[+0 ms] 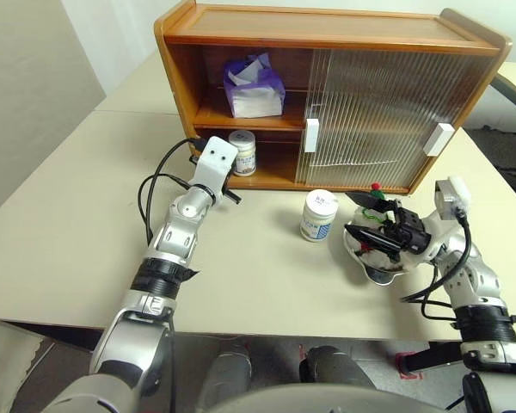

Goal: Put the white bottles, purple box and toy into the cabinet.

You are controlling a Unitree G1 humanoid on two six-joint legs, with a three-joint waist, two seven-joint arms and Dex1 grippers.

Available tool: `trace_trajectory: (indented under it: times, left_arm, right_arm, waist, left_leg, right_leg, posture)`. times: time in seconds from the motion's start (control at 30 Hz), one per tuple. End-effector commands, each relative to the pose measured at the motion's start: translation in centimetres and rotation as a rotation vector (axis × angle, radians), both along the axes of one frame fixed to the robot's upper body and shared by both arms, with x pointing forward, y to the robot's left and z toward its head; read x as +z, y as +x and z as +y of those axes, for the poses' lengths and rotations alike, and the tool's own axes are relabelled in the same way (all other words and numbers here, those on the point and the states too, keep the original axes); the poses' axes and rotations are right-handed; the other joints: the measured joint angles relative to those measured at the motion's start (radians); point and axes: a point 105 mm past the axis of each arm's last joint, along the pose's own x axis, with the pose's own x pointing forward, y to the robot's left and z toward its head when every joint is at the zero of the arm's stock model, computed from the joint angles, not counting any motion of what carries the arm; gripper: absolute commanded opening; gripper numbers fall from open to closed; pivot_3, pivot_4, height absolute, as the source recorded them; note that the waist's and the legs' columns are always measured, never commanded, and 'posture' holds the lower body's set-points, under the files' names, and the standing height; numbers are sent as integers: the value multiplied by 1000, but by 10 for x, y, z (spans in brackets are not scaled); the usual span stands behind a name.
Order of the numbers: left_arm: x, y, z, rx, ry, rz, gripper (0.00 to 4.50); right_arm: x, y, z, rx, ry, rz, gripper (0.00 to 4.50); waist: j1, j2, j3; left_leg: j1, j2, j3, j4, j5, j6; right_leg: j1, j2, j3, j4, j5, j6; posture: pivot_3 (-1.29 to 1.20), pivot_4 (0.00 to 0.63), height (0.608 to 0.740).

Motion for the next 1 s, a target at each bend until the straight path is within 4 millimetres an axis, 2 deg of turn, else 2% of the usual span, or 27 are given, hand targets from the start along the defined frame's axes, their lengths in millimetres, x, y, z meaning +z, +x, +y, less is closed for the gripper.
trace_trajectory:
  times: [0.03, 0.4, 1.0]
  left_arm:
    - [0, 2, 2, -1, 47, 5, 33]
    - [0, 6, 25, -3, 282, 25, 33]
    - [-15, 28, 2, -107, 387, 73, 33]
  right_arm:
    - [1, 1, 2, 4, -17, -13, 4500]
    - [0, 1, 2, 1, -14, -11, 4500]
    - [3, 1, 1, -8, -18, -17, 4500]
  waist:
    - [0, 0, -1]
    - [0, -1, -8]
    - [9, 0, -10]
  left_leg:
    - [0, 0, 0, 0, 0, 0]
    - [0, 0, 0, 0, 0, 0]
    - [1, 0, -2, 0, 3, 4]
  right_leg:
    - [0, 0, 0, 0, 0, 0]
    - [0, 0, 0, 0, 0, 0]
    - [1, 0, -1, 1, 1, 0]
  posture:
    - [-87, 0, 740]
    - [-81, 0, 740]
    - [-101, 0, 740]
